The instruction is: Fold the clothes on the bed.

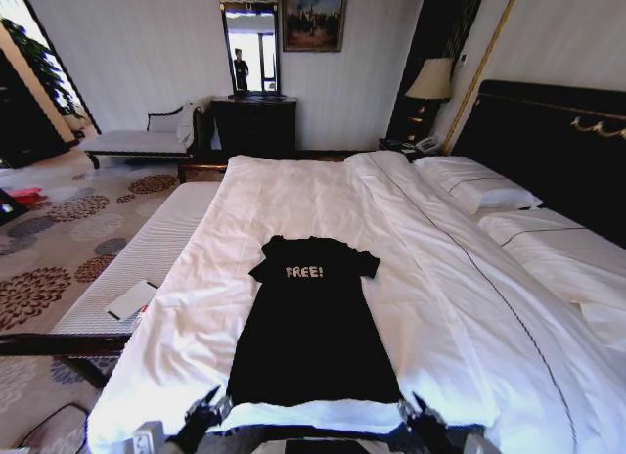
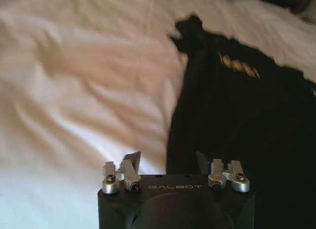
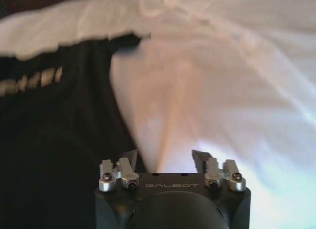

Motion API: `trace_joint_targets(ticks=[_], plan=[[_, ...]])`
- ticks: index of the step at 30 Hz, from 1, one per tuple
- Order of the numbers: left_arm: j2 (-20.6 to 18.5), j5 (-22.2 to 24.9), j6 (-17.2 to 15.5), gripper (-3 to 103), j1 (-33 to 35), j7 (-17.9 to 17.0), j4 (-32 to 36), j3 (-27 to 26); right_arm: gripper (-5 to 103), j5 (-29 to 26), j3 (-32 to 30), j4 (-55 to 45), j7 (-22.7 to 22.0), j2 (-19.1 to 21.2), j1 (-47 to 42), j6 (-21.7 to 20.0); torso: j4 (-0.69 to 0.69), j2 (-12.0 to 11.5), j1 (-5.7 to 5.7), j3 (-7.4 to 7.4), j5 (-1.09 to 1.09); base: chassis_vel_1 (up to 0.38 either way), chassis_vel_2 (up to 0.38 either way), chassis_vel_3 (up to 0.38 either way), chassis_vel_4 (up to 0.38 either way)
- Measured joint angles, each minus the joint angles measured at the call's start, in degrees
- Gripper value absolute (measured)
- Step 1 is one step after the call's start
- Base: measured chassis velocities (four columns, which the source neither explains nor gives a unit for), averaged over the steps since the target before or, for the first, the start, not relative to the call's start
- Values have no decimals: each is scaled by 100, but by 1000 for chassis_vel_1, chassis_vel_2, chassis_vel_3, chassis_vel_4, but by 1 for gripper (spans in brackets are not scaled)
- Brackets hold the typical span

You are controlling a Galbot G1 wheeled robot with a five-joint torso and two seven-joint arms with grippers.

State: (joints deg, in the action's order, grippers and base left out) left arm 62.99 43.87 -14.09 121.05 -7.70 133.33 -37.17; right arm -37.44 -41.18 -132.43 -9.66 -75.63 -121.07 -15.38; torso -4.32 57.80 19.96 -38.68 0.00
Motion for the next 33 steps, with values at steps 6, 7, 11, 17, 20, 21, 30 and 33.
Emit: trace_joint_targets(ticks=[6, 7, 11, 17, 20, 21, 30, 33], plan=[[-43, -56, -110, 90, -653, -232, 0, 73, 85, -2163, -884, -8, -307, 1070, 1132, -790, 3, -1, 1, -1, 1, 0, 0, 0, 0], [-104, -78, -139, 94, -814, -284, -27, 147, 90, -2547, -1025, 60, -326, 1319, 1351, -919, 2, -2, 1, -1, 1, 0, 0, 0, 0], [-193, -362, -150, 100, -1068, -322, -89, 271, 98, -3715, -1166, 457, -449, 1993, 2221, -1462, 0, -2, 2, -1, 0, 0, 0, 0, 0], [-257, -616, -151, 100, -1174, -342, -155, 315, 100, -4744, -465, 1692, -728, 2520, 4019, -1916, 2, -2, 2, -1, 1, 0, 0, 0, 0], [-261, -663, -151, 100, -1170, -341, -169, 325, 100, -4981, -5, 2346, -804, 2619, 4801, -2072, -1, -2, 2, -2, 3, 0, 0, 0, 0], [-252, -696, -151, 100, -1159, -343, -184, 335, 100, -5084, 260, 2726, -854, 2643, 5297, -2150, 0, -2, 2, -2, 3, 0, 0, 0, 0], [-163, -886, -146, 100, -1085, -333, -245, 400, 100, -5292, 1356, 4988, -838, 2548, 7442, -2644, 3, -2, 2, -1, 1, 0, 0, 0, 0], [-216, -881, -146, 100, -1144, -333, -282, 464, 100, -5176, 1420, 5272, -717, 2514, 7678, -2674, 3, -2, 2, -1, 1, 0, 0, 0, 0]])
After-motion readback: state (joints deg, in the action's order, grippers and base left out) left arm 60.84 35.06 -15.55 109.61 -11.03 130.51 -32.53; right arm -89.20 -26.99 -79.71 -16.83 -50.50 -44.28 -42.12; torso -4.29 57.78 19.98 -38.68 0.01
